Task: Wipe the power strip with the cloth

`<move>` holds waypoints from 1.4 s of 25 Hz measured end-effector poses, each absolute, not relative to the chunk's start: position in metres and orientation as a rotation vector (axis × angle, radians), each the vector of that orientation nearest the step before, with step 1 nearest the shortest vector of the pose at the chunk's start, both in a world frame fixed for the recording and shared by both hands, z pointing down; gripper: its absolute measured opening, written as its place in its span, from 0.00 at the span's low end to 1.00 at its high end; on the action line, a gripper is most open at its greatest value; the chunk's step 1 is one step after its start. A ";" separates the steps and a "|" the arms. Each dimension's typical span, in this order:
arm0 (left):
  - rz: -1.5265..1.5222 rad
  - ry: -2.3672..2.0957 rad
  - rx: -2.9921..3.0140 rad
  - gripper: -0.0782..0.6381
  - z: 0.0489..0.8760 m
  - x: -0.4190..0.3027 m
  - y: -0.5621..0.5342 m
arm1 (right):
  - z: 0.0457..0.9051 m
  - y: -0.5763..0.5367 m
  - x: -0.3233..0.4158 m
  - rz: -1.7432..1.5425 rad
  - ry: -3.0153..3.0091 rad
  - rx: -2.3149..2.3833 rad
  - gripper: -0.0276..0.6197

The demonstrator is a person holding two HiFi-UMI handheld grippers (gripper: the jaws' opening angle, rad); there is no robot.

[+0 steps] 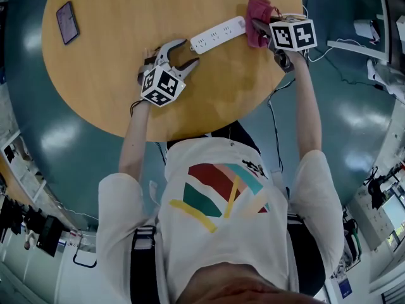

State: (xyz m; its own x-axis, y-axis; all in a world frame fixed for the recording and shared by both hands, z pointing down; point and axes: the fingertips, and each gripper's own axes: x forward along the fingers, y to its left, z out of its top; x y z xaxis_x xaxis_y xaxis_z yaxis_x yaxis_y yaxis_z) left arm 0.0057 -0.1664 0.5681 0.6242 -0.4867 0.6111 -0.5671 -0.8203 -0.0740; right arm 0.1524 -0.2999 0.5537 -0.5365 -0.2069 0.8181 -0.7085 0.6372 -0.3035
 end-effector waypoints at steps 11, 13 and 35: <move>0.781 -1.165 2.685 0.17 0.526 -0.015 -0.185 | 0.538 -0.183 0.132 0.719 -2.151 0.475 0.10; 0.764 -1.161 2.687 0.17 0.522 -0.013 -0.187 | 0.538 -0.163 0.119 0.721 -2.163 0.420 0.10; 0.884 -0.961 2.700 0.17 0.545 0.023 -0.200 | 0.583 -0.107 0.030 0.775 -2.054 0.127 0.10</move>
State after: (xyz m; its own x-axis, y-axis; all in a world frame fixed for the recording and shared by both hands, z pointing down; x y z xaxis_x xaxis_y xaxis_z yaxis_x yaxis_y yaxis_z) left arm 0.0227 -0.2003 0.5448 0.6227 -0.5323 0.5735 -0.6161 -0.7854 -0.0600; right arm 0.0299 -0.1074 0.5832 -0.5823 0.1996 0.7881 -0.3707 0.7976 -0.4759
